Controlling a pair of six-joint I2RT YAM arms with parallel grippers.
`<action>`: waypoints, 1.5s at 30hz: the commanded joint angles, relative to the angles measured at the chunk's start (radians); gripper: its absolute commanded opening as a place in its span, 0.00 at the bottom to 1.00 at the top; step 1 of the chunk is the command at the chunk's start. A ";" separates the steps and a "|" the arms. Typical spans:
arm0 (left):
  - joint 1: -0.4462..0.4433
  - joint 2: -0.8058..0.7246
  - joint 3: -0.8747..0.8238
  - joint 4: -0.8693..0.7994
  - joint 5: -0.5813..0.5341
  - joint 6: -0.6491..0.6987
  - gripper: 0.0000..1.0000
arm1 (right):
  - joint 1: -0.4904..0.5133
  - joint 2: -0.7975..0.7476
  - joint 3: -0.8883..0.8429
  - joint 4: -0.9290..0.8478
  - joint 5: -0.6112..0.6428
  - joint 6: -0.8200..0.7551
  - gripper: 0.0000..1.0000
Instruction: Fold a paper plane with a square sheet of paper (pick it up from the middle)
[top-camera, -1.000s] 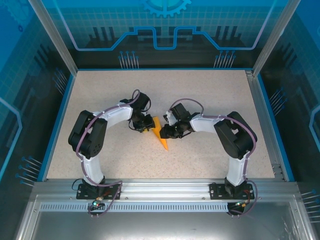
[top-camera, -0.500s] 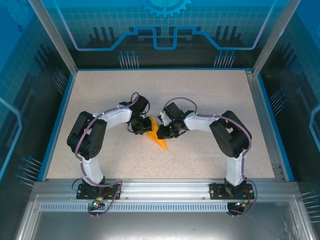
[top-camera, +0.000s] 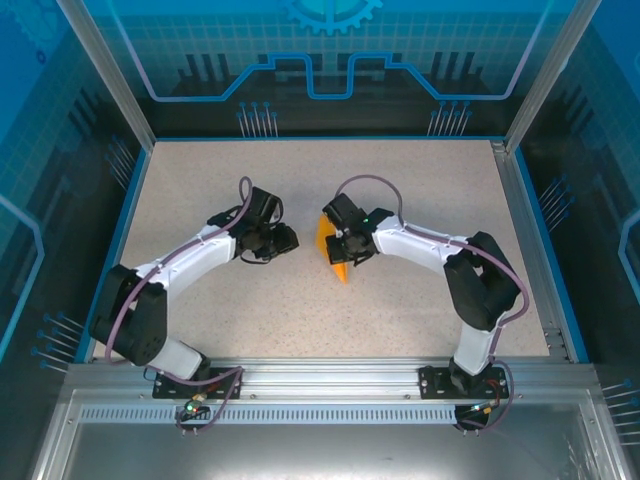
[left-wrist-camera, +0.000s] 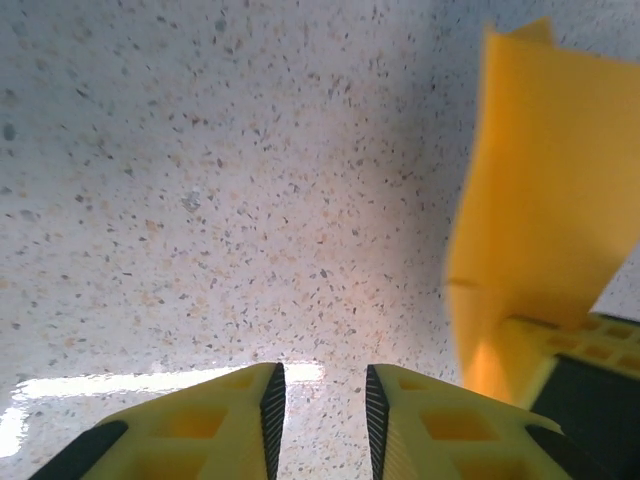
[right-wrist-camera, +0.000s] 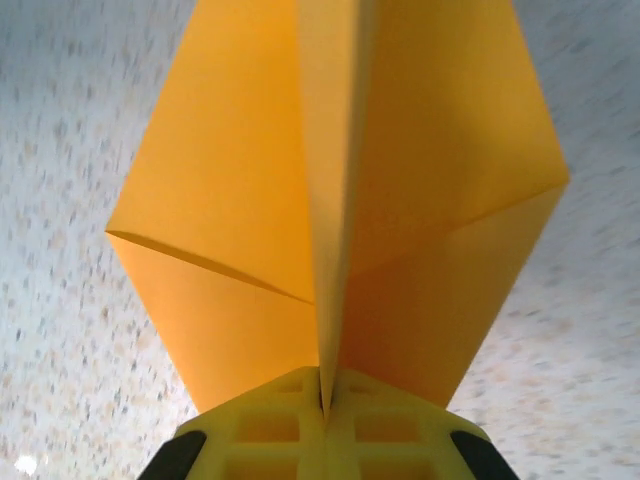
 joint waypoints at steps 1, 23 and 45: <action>0.006 -0.004 -0.019 -0.002 -0.055 -0.015 0.31 | -0.030 0.036 0.035 -0.077 0.094 0.060 0.01; 0.025 0.020 -0.027 -0.003 -0.063 -0.009 0.32 | -0.039 0.248 0.071 -0.082 0.040 0.130 0.21; 0.066 -0.075 -0.050 -0.018 -0.255 0.057 0.34 | -0.044 -0.028 0.136 -0.147 0.095 0.069 0.58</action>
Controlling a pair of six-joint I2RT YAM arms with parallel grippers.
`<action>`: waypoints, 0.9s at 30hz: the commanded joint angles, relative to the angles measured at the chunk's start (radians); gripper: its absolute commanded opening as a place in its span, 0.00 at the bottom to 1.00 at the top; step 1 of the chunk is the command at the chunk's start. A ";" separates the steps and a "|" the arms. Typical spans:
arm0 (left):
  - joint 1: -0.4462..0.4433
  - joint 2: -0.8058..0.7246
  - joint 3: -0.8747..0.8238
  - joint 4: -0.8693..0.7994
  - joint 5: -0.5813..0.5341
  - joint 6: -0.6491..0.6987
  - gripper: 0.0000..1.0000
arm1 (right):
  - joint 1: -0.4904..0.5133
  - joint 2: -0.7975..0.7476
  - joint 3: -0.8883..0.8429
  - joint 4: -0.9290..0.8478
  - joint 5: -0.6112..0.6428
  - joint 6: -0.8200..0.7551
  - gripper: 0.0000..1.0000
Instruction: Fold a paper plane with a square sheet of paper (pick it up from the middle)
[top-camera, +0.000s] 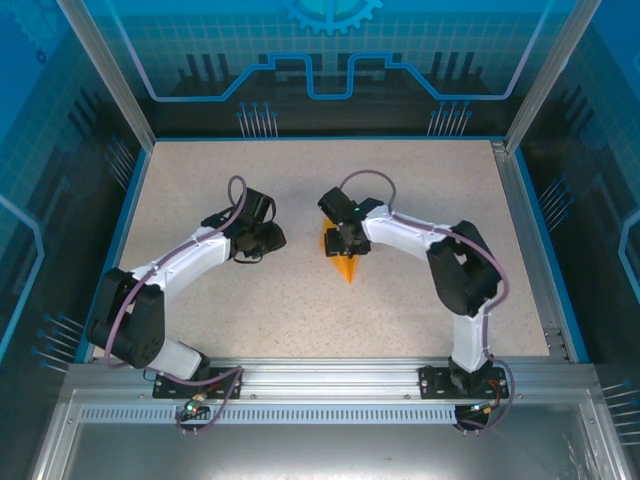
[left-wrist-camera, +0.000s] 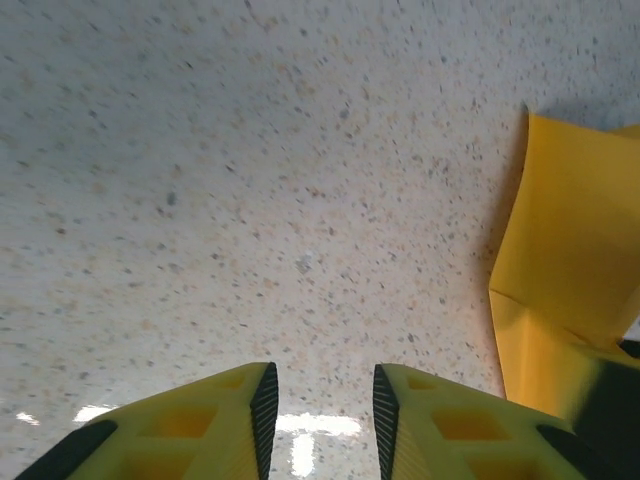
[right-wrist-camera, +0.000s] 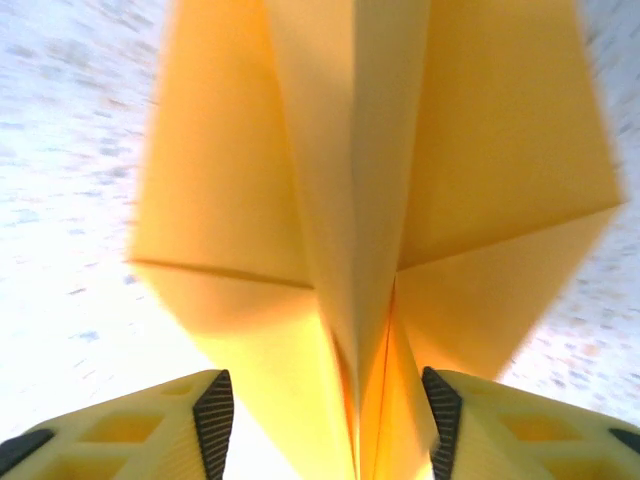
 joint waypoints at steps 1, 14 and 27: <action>0.026 -0.065 -0.024 -0.019 -0.132 0.051 0.35 | -0.033 -0.177 -0.011 -0.041 0.069 -0.046 0.60; 0.210 -0.199 -0.199 0.191 -0.624 0.279 0.87 | -0.519 -0.718 -0.698 0.549 0.328 -0.444 0.77; 0.262 -0.096 -0.513 1.001 -0.480 0.619 0.93 | -0.631 -0.503 -0.927 1.238 -0.036 -0.616 0.74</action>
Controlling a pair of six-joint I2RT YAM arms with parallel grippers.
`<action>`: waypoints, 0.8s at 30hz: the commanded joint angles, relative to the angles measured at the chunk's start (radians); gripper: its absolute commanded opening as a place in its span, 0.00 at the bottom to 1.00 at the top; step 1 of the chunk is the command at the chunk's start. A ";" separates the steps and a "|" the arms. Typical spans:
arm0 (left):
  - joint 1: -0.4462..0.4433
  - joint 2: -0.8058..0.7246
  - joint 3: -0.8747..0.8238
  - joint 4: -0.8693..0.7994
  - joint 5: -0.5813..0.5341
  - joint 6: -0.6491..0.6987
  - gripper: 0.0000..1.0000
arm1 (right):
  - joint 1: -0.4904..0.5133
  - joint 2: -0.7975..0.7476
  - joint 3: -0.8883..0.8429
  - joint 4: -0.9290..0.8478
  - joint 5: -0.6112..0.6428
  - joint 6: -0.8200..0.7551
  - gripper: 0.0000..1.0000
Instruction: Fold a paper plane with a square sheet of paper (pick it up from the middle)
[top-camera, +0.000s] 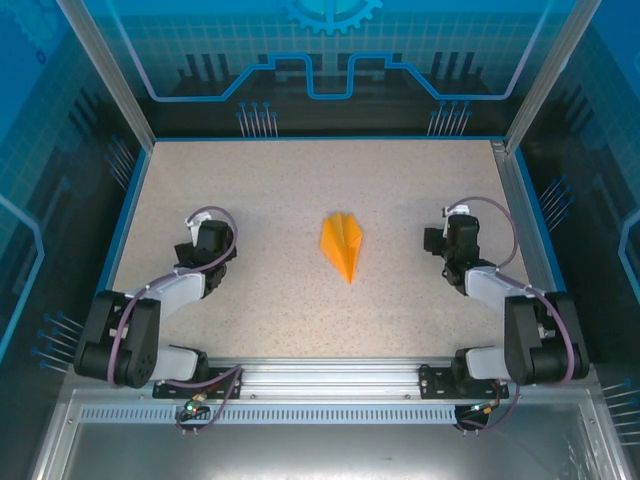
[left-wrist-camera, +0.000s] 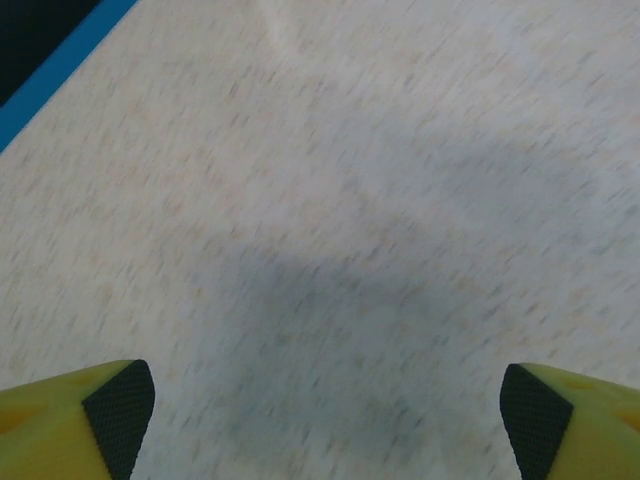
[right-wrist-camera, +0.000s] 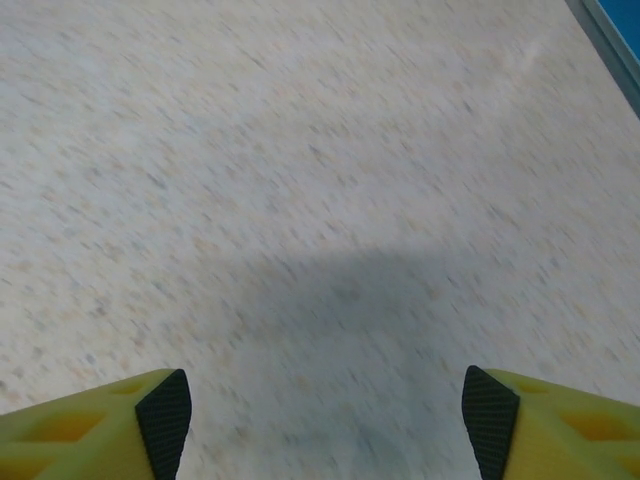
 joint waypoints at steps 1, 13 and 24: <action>0.027 0.031 -0.044 0.372 0.092 0.128 0.93 | -0.005 0.049 -0.031 0.263 -0.126 -0.075 0.74; 0.093 0.145 -0.102 0.560 0.333 0.133 0.99 | 0.007 0.126 -0.078 0.407 -0.168 -0.107 0.99; 0.081 0.149 -0.098 0.566 0.337 0.154 0.99 | 0.019 0.126 -0.080 0.413 -0.151 -0.116 0.99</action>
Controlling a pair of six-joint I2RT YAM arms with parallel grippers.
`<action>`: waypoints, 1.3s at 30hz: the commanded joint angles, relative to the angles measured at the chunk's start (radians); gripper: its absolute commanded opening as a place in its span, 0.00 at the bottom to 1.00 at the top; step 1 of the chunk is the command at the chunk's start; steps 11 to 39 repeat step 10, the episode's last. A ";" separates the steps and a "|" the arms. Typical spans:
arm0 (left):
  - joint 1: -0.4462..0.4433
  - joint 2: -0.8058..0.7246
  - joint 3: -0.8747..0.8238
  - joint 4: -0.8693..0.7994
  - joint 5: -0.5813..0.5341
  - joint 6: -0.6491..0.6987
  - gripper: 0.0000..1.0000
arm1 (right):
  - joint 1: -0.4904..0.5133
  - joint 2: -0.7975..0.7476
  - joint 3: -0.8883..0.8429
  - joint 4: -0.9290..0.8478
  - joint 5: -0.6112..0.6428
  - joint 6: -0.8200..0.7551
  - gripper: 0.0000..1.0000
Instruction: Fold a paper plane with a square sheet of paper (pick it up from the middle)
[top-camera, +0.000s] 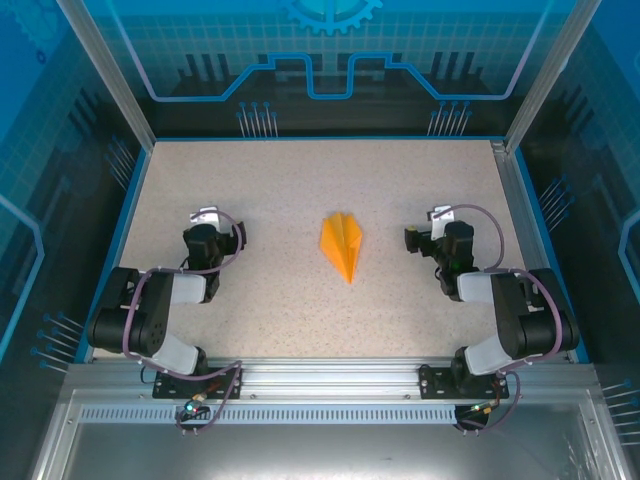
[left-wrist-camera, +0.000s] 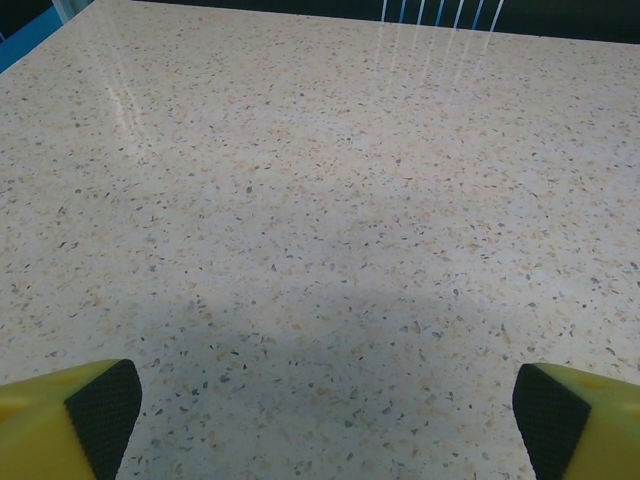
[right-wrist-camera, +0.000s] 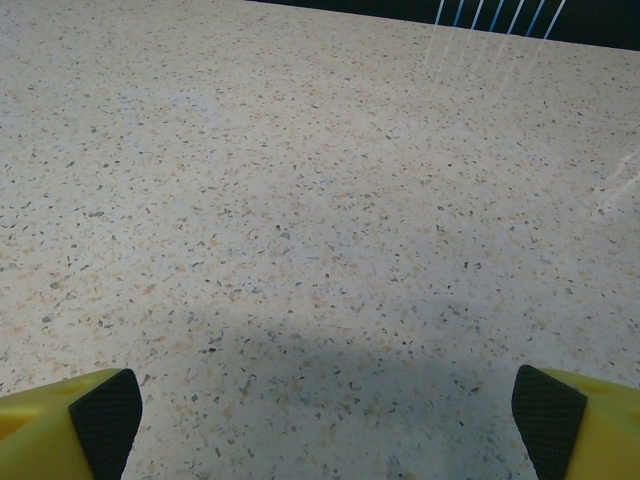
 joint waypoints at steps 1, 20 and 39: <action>0.000 -0.004 0.011 0.028 0.025 0.013 0.99 | -0.003 0.002 0.018 0.041 0.000 -0.003 0.99; 0.001 -0.003 0.011 0.028 0.026 0.013 0.99 | -0.012 0.002 0.022 0.031 -0.022 0.001 0.99; 0.001 -0.003 0.011 0.028 0.026 0.013 0.99 | -0.012 0.002 0.022 0.031 -0.022 0.001 0.99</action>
